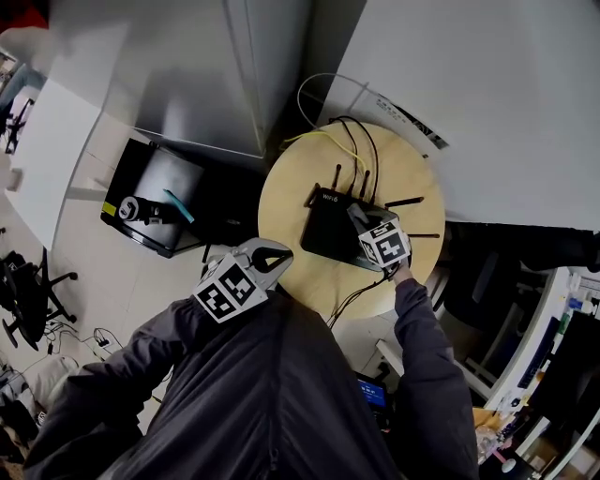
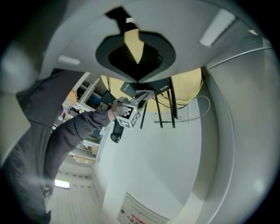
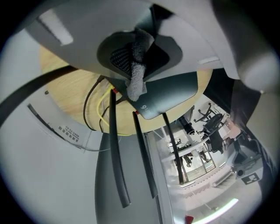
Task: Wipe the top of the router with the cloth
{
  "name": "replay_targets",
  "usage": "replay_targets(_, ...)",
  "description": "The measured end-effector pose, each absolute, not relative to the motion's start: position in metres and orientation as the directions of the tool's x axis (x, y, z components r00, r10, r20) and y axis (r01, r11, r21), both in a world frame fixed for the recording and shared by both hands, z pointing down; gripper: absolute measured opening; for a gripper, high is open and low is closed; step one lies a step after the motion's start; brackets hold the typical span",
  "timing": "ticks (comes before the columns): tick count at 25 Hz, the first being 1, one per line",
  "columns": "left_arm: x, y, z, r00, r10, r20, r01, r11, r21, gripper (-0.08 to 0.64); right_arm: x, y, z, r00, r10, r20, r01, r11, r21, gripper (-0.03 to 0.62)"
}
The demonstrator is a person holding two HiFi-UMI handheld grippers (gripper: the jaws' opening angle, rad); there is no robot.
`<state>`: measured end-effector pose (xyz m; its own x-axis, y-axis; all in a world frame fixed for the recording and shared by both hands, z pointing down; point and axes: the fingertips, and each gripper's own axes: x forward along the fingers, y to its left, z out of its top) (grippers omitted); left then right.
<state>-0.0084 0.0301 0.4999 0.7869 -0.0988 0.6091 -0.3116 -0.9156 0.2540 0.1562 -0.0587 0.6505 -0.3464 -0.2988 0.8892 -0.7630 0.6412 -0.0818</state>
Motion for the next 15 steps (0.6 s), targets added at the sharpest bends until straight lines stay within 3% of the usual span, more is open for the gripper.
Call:
replay_targets(9, 0.006, 0.027, 0.503, 0.795, -0.046, 0.604, -0.251, -0.933, 0.260, 0.000, 0.123, 0.032, 0.652, -0.413, -0.244, 0.877, -0.725, 0.672, -0.154, 0.040)
replay_targets(15, 0.020, 0.021, 0.506, 0.789, -0.014, 0.614, -0.205, -0.948, 0.242, 0.000, 0.128, 0.019, 0.642, -0.418, -0.274, 0.866, -0.733, 0.665, -0.143, 0.040)
